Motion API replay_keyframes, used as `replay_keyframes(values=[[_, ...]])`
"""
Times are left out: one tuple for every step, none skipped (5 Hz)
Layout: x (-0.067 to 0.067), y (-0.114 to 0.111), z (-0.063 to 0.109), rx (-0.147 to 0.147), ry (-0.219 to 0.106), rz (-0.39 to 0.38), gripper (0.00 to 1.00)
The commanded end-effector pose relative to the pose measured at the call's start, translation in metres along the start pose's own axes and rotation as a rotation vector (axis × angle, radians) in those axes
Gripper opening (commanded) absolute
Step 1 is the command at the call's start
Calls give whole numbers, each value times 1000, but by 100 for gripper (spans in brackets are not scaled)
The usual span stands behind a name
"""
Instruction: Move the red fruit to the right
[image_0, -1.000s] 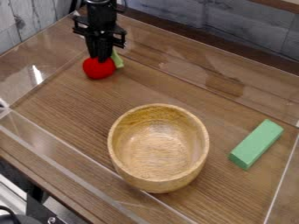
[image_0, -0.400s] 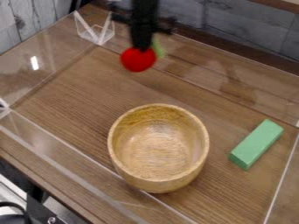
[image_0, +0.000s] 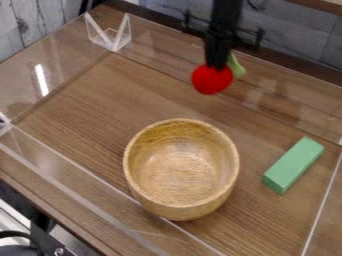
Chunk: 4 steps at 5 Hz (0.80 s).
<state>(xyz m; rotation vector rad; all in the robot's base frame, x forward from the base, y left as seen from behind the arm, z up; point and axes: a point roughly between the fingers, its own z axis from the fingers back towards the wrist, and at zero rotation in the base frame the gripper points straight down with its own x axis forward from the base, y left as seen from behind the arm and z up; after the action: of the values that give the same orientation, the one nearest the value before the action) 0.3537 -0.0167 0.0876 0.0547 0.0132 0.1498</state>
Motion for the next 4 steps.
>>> replay_keyframes(values=[[1,-12,-2,-15,-52,53,0],[-3,-18,-21,-19,-49,74,0],[-1,-37,-15,-24,-56,18,0],[2,-52,-7,-29,-62,-5,0]])
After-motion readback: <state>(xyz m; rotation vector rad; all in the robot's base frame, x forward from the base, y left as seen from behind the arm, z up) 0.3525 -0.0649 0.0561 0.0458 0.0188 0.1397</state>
